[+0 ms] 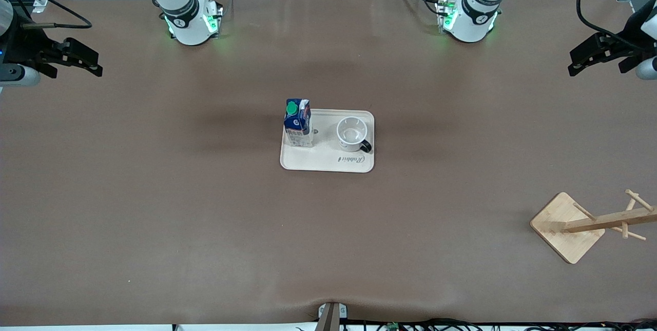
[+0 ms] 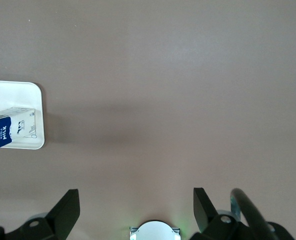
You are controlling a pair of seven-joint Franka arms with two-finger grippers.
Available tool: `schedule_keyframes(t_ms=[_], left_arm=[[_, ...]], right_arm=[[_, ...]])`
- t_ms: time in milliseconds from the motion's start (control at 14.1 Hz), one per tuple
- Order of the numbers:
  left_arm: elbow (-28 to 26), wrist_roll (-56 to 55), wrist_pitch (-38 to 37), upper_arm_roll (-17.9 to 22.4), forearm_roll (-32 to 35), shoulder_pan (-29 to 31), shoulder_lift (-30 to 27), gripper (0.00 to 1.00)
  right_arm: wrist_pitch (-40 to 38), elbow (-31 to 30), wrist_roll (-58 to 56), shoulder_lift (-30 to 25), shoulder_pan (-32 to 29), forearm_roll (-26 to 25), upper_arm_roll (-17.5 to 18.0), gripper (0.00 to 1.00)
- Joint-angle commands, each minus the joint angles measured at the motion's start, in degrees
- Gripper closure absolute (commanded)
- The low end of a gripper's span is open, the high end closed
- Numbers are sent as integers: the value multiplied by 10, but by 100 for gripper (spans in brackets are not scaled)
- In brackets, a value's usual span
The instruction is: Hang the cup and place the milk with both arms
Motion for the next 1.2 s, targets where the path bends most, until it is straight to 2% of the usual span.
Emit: schedule_keyframes(t_ms=[0,354,849,1132], left_arm=[[7,-1,-5,0,11,0,13,0],[23,9,0,19,3,27,33,0],[56,-4,26,12,35,-20,103,0],[59,-4,26,11,36,-32,101,0]], right_arm=[[-8,12,6,5,-2,-2,1,0],[-7,12,8,7,-2,-1,1,0],[-6,15,6,15,5,-1,2,0],[-6,15,6,16,4,-2,2,0]])
